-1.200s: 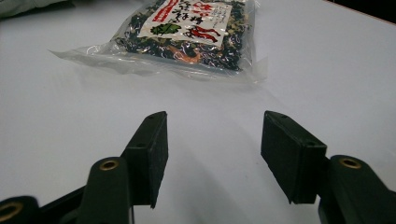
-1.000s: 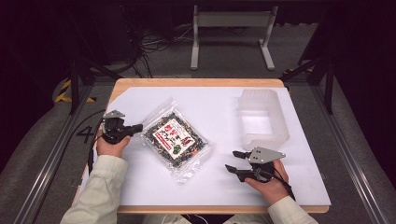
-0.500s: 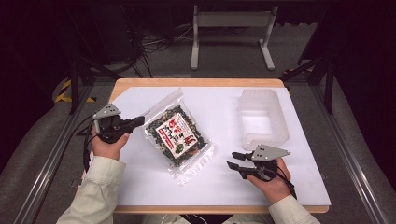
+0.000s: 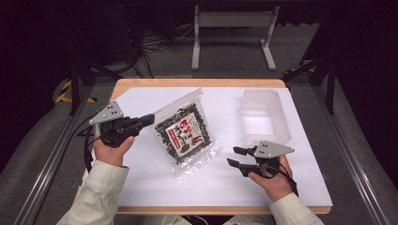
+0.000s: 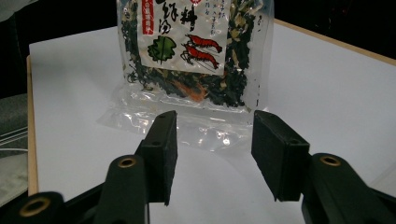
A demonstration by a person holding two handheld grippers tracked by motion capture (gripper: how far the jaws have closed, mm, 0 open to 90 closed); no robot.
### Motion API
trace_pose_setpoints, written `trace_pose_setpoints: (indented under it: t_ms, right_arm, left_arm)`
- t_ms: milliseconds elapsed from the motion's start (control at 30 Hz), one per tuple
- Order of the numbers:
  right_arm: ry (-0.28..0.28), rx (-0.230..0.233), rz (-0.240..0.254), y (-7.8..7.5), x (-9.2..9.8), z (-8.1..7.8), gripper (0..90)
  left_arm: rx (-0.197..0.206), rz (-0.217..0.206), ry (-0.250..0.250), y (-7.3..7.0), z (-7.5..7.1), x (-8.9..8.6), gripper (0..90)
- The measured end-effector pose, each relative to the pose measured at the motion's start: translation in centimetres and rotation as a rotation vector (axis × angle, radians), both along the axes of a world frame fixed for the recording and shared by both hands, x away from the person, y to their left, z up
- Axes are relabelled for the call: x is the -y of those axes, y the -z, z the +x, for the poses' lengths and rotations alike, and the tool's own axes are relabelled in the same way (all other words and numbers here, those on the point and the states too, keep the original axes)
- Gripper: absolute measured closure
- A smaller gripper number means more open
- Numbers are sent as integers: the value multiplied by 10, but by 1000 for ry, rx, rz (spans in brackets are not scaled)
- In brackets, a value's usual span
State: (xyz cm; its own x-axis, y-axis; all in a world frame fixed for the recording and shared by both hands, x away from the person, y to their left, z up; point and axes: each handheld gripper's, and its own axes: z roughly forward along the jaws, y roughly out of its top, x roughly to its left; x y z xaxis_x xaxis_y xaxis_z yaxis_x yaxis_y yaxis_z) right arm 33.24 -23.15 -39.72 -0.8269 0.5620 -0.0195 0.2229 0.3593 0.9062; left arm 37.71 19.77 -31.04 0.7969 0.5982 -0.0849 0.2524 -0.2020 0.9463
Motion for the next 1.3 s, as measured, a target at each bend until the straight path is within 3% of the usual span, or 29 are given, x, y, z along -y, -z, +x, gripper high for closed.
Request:
trace_pose_setpoints:
  t_ms: [267,667,833,1300]
  right_arm:
    - [0,27,35,-16,6,10,445]
    - [-41,71,69,-39,-8,40,325]
    - [-73,80,79,-46,-18,51,303]
    - [-186,79,84,-57,-50,67,244]
  left_arm:
    - [35,-30,58,-8,-5,6,898]
    - [102,-56,106,-24,-16,15,898]
    - [132,-66,130,-29,-22,13,898]
    - [148,-86,191,-31,-31,17,898]
